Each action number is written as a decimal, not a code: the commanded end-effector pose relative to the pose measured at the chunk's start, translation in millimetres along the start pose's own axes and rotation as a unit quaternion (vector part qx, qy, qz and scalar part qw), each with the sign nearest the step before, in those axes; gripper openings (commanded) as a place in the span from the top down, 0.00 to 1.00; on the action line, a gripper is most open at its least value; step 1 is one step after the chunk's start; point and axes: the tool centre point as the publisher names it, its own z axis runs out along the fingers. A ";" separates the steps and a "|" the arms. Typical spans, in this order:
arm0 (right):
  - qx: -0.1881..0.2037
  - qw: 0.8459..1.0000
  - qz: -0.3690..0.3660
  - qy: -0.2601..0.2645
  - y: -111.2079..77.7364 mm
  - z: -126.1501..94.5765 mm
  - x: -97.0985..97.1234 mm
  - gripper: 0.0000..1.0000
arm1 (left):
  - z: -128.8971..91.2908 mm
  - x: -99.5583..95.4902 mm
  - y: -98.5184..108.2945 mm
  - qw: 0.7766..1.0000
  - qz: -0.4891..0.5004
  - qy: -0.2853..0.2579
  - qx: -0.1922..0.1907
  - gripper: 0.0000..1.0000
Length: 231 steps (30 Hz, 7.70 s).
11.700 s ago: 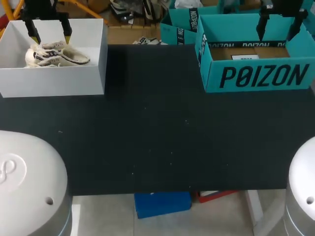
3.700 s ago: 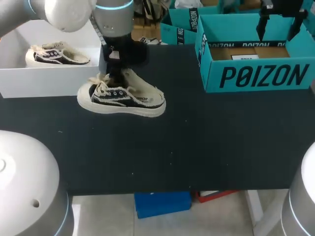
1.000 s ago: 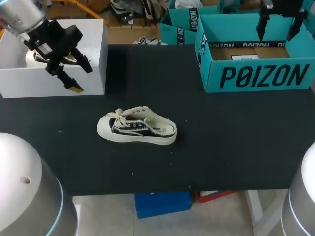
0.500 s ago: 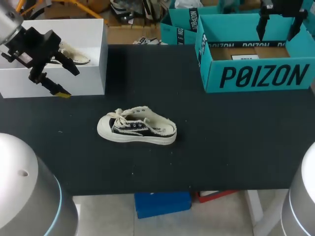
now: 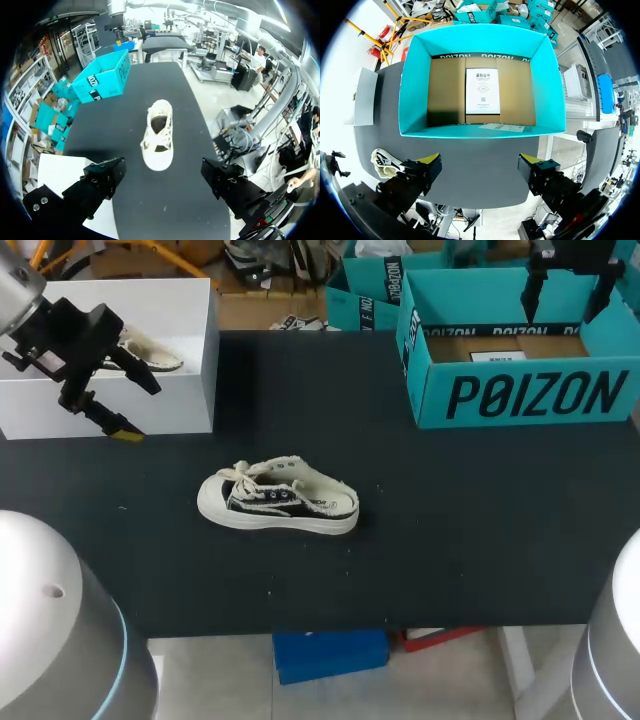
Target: Take the shoe out of the shoebox, open the shoe tongue, remove and reinsert the insole, then place the shoe into the shoebox
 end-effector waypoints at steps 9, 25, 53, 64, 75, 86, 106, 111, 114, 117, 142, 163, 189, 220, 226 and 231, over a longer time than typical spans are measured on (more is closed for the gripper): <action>0.007 0.999 -0.040 -0.029 -12.2 -6.5 9.5 0.00 | 1.2 1.1 0.7 1.000 0.001 -0.002 0.000 0.00; -0.137 0.869 -0.475 -0.008 -163.3 -15.8 136.4 0.00 | 1.2 1.1 0.7 1.000 0.001 -0.002 0.000 0.00; -0.203 0.819 -0.536 0.011 -190.4 2.8 170.6 0.00 | 1.2 1.1 0.7 1.000 0.001 -0.002 0.000 0.00; -0.301 0.774 -0.550 0.090 -180.9 47.7 232.5 0.00 | 1.2 1.1 0.7 1.000 0.001 -0.002 0.000 0.00; -0.366 0.726 -0.562 0.149 -189.0 69.7 268.0 0.00 | 1.2 1.1 0.7 1.000 0.001 -0.002 0.000 0.00; -0.377 0.693 -0.595 0.154 -197.8 82.4 289.5 0.00 | 1.2 1.1 0.7 1.000 0.001 -0.002 0.000 0.00; -0.393 0.688 -0.569 0.220 -192.6 101.4 304.0 0.00 | 1.2 1.1 0.7 1.000 0.001 -0.002 0.000 0.00; -0.402 0.688 -0.555 0.238 -191.6 112.1 309.4 0.00 | 1.2 1.1 0.7 1.000 0.001 -0.002 0.000 0.00; -0.408 0.687 -0.551 0.241 -191.5 119.0 314.4 0.00 | 1.2 1.1 0.7 1.000 0.001 -0.002 0.000 0.00; -0.414 0.684 -0.548 0.247 -192.1 127.1 320.8 0.00 | 1.2 1.1 0.7 1.000 0.001 -0.002 0.000 0.00; -0.429 0.689 -0.522 0.262 -197.9 183.4 347.6 0.00 | 1.2 1.1 0.7 1.000 0.001 -0.002 0.000 0.00; -0.426 0.685 -0.513 0.294 -193.1 210.1 359.4 0.00 | 1.2 1.1 0.7 1.000 0.001 -0.002 0.000 0.00; -0.415 0.685 -0.505 0.322 -187.9 237.9 367.7 0.00 | 1.2 1.1 0.7 1.000 0.001 -0.002 0.000 0.00; -0.410 0.682 -0.502 0.338 -195.4 244.5 379.2 0.00 | 1.2 1.1 0.7 1.000 0.001 -0.002 0.000 0.00; -0.408 0.683 -0.502 0.339 -193.4 248.6 380.1 0.00 | 1.2 1.1 0.7 1.000 0.001 -0.002 0.000 0.00; -0.407 0.683 -0.502 0.341 -190.7 251.6 381.9 0.00 | 1.2 1.1 0.7 1.000 0.001 -0.002 0.000 0.00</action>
